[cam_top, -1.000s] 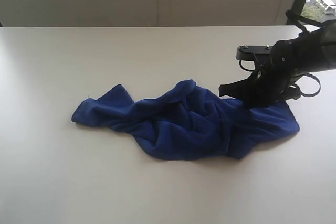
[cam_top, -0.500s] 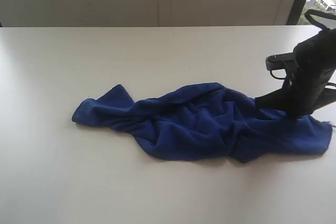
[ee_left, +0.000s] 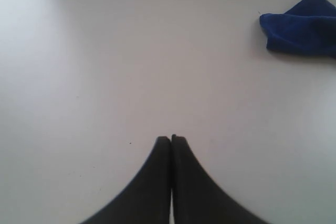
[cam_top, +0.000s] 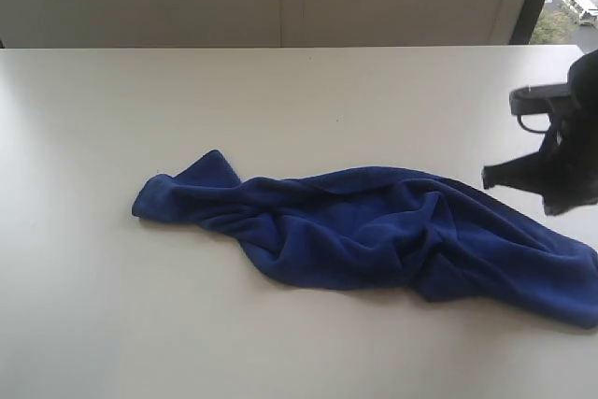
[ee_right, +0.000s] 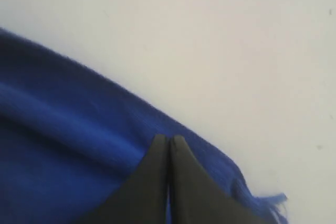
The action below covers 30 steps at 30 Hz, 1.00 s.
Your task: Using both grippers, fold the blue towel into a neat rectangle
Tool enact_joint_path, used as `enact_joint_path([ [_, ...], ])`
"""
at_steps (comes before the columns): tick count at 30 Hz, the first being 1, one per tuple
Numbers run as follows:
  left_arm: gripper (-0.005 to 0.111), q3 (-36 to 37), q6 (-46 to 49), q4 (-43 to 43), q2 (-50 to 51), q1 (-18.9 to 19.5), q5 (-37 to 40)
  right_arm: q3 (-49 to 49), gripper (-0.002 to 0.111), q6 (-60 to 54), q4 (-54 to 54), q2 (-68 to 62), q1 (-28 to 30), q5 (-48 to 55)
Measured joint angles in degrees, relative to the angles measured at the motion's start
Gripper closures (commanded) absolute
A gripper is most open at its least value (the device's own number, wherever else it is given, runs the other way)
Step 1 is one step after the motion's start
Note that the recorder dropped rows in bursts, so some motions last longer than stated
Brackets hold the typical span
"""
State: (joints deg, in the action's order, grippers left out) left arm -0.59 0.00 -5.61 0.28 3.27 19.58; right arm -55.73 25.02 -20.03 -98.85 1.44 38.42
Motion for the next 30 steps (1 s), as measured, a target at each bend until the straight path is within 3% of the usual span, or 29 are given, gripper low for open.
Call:
enact_joint_path([
  [6,0.107,0.0,0.0,0.0,0.0,0.0,0.0,0.0,0.107,-13.01,12.44,3.47,-2.33,-10.64],
  [13,0.107,0.0,0.0,0.0,0.0,0.0,0.0,-0.11,0.075,-17.75,16.72,-0.72,-3.74,-14.97],
  [16,0.107,0.0,0.0,0.0,0.0,0.0,0.0,-0.11,0.068,-18.45,16.84,-2.93,-3.74,-16.15],
  [22,0.107,0.0,0.0,0.0,0.0,0.0,0.0,-0.11,0.067,-25.33,18.7,-4.78,-4.75,-19.69],
  [30,0.107,0.0,0.0,0.0,0.0,0.0,0.0,-3.69,0.067,-39.0,28.46,-4.78,-13.82,-18.58],
])
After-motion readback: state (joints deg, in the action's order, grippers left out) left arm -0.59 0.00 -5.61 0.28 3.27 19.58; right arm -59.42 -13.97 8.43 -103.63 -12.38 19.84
